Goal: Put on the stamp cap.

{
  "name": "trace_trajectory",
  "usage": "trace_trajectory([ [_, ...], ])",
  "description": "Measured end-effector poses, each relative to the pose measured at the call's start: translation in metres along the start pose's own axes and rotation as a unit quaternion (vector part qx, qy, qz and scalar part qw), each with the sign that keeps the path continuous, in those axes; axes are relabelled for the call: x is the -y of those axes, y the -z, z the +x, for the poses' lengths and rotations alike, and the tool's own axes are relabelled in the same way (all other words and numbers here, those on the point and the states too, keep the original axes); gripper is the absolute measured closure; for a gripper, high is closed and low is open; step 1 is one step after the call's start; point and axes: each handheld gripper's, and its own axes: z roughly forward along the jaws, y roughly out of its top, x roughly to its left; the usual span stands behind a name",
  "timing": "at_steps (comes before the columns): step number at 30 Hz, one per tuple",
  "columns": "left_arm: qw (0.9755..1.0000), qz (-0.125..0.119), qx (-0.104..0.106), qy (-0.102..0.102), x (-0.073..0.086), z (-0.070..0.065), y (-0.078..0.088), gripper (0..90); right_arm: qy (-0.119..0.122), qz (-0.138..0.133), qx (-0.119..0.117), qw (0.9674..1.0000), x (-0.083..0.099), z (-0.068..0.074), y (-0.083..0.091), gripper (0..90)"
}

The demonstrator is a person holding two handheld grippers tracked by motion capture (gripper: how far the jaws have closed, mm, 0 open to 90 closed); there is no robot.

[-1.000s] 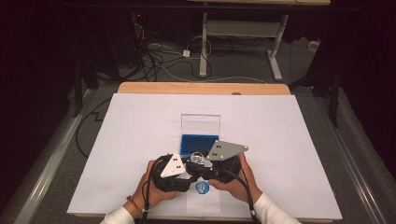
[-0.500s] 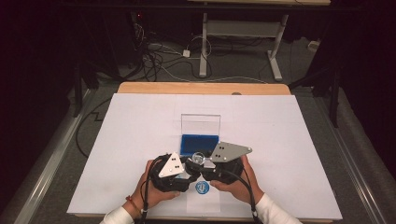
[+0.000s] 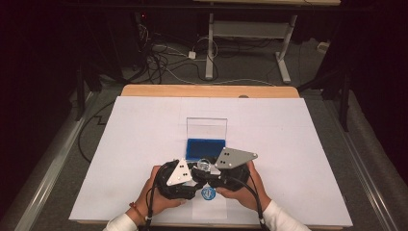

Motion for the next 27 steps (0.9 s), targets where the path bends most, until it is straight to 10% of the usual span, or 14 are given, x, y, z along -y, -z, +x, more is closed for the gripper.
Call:
trace_trajectory([
  [27,0.9995,-0.022,0.011,0.019,0.0106,0.003,-0.008,25.9,-0.013,-0.002,-0.004,0.9999,0.0008,-0.0012,0.003,57.0],
])
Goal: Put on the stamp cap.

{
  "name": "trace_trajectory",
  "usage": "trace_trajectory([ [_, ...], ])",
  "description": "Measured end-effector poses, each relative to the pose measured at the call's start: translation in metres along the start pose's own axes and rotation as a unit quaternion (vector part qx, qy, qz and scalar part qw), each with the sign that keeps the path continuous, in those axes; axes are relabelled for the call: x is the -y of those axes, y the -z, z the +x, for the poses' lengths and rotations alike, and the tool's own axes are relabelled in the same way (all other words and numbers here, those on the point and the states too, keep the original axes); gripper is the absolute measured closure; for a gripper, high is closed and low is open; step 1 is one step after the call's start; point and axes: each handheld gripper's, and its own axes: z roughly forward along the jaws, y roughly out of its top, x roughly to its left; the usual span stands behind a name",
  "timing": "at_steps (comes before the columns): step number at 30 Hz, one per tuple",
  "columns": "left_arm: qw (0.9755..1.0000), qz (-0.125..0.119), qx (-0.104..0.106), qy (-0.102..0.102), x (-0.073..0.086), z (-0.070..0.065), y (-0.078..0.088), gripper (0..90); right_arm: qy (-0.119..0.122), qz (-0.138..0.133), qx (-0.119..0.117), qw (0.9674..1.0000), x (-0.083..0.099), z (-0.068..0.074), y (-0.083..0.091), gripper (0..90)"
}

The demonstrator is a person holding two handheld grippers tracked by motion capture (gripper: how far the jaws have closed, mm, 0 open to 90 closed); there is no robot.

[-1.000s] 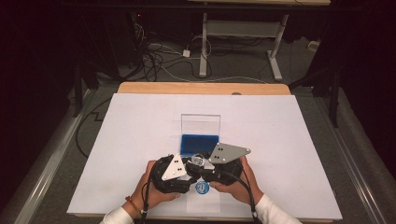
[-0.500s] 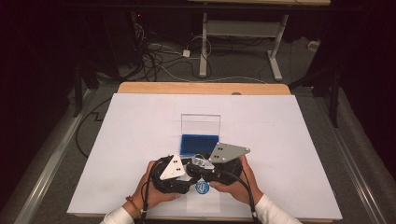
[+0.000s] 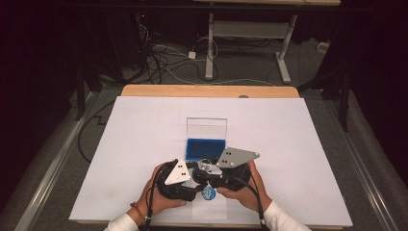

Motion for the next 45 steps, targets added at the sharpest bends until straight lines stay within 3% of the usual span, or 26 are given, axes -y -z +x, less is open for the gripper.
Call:
trace_trajectory([
  [20,0.9998,0.017,-0.005,-0.006,0.007,0.003,-0.006,18.6,-0.005,-0.011,0.006,0.9999,-0.003,-0.003,0.008,57.0],
  [22,0.9998,0.013,0.005,-0.011,0.008,0.004,-0.007,17.4,-0.003,-0.012,0.006,0.9999,-0.003,-0.004,0.008,57.1],
  [25,0.9998,0.017,-0.005,-0.004,0.009,0.002,-0.007,17.3,-0.005,-0.015,0.008,0.9999,-0.004,-0.004,0.01,57.0],
  [31,0.9997,0.023,-0.003,-0.001,0.012,0.005,-0.007,15.4,-0.004,-0.02,0.013,0.9997,-0.005,-0.006,0.015,57.1],
  [36,0.9997,0.024,-0.003,-0.01,0.014,0.007,-0.004,15.4,-0.004,-0.024,0.018,0.9995,-0.006,-0.008,0.019,57.1],
  [45,0.9993,0.017,-0.03,-0.013,0.019,0.017,0.012,15.4,-0.007,-0.028,0.026,0.9993,-0.006,-0.013,0.026,57.0],
])
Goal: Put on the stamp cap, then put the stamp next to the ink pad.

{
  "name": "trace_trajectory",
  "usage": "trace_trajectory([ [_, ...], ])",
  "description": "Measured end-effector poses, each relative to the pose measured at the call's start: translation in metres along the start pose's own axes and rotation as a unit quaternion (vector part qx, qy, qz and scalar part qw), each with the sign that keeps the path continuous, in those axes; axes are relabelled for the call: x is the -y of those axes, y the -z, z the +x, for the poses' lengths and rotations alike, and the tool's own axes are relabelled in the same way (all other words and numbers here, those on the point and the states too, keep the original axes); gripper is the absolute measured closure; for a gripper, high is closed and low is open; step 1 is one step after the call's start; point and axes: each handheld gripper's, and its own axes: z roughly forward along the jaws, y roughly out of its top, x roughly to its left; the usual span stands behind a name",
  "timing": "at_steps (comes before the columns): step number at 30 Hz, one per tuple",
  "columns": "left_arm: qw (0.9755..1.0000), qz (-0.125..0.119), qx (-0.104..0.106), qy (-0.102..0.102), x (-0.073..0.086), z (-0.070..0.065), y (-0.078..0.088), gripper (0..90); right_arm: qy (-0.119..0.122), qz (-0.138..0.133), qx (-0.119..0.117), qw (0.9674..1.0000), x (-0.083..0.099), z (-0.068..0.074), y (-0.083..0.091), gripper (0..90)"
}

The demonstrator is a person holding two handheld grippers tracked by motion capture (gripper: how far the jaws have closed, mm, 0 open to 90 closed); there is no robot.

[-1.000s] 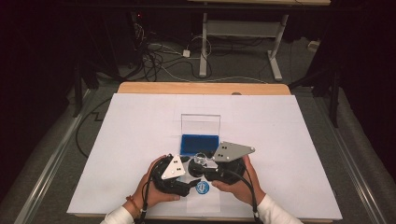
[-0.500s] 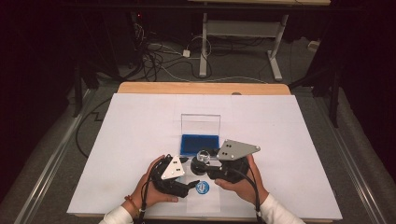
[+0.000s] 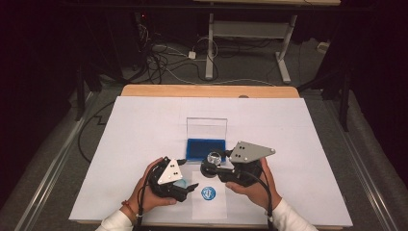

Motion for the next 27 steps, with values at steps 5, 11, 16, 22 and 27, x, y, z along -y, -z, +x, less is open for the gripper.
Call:
trace_trajectory([
  [5,0.9999,-0.004,-0.016,-0.001,0.004,0.007,0.012,15.5,-0.003,-0.002,0.009,1.0,0.001,-0.005,0.007,57.0],
  [11,0.9993,-0.006,-0.037,-0.007,0.008,0.012,0.029,15.6,-0.008,-0.001,0.023,0.9997,0.004,-0.011,0.014,57.1],
  [16,0.9991,-0.008,-0.043,-0.002,0.015,0.016,0.041,15.6,-0.01,-0.001,0.03,0.9995,0.004,-0.014,0.018,57.0],
  [22,0.9985,0.001,-0.055,0.002,0.029,0.017,0.048,15.6,-0.011,0.001,0.039,0.9992,0.006,-0.018,0.021,57.0],
  [27,0.9978,0.016,-0.064,0.008,0.042,0.016,0.052,15.5,-0.014,0.002,0.044,0.999,0.007,-0.021,0.022,57.1],
])
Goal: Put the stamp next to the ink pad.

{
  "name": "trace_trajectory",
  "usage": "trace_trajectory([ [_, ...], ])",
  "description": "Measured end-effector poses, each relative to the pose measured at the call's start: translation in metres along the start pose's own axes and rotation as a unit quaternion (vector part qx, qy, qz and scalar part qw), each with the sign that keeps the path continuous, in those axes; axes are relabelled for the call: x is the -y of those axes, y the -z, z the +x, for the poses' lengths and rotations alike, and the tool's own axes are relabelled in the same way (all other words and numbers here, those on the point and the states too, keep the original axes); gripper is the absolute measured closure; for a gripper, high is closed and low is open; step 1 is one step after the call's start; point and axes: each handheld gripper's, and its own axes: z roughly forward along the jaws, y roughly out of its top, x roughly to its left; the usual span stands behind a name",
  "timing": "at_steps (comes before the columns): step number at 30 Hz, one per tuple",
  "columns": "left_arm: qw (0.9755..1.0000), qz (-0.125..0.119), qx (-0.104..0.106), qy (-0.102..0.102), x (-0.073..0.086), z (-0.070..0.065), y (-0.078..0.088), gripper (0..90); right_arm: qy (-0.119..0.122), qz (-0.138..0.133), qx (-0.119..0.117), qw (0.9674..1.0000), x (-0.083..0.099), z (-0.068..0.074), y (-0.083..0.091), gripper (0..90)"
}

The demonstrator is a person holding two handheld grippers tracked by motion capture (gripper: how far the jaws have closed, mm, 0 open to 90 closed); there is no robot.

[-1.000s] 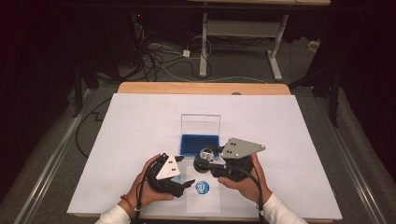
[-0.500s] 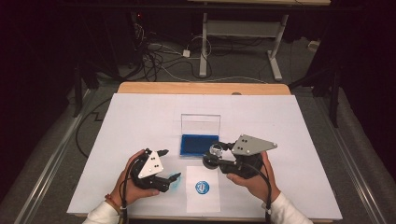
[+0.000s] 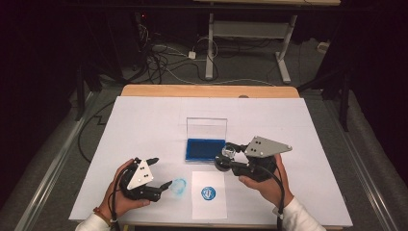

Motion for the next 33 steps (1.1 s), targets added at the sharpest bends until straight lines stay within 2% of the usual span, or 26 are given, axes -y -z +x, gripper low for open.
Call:
trace_trajectory([
  [17,0.9996,0.013,-0.014,0.019,0.029,0.003,0.021,15.6,-0.005,0.015,0.02,0.9997,-0.002,-0.011,-0.003,57.0],
  [22,0.9994,0.02,-0.016,0.022,0.034,0.002,0.023,15.5,-0.01,0.019,0.03,0.9993,-0.004,-0.021,-0.002,57.0],
  [33,0.9993,0.032,-0.008,0.018,0.033,0.001,0.019,15.6,-0.019,0.049,0.064,0.9966,-0.001,-0.049,-0.005,57.0],
])
